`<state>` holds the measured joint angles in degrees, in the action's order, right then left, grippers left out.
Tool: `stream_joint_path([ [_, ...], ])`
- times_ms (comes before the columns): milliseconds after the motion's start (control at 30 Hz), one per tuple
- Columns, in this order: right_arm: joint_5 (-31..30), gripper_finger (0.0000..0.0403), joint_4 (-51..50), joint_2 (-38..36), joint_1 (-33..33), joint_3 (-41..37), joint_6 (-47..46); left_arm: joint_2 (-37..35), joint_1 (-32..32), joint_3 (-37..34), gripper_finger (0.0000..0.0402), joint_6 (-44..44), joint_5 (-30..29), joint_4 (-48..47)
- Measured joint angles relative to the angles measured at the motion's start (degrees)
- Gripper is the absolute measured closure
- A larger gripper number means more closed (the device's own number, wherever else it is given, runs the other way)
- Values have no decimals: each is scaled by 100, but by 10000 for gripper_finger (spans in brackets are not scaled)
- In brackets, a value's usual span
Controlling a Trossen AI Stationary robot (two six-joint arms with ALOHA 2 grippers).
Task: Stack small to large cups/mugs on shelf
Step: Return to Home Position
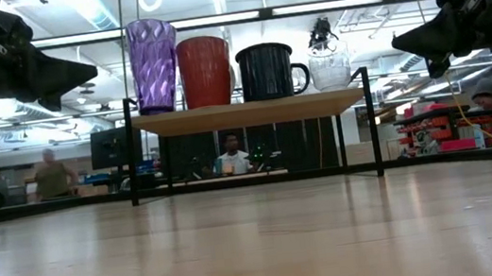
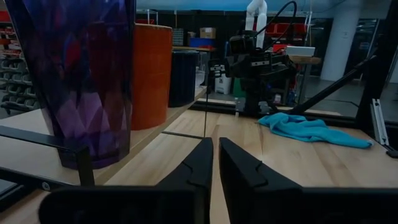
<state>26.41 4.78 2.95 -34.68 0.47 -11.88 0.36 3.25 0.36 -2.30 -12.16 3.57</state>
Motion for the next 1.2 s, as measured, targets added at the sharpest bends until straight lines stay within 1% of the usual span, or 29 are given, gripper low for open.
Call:
stream_joint_path([
  [367,0,385,0,1,0,0,0,0,0,0,378,1,0,2],
  [700,0,385,0,1,0,0,2,0,0,0,365,-1,0,2],
  [1033,-2,385,0,1,0,0,2,0,2,0,378,1,-2,2],
  [1200,-1,385,0,1,0,0,1,0,0,0,372,0,0,2],
])
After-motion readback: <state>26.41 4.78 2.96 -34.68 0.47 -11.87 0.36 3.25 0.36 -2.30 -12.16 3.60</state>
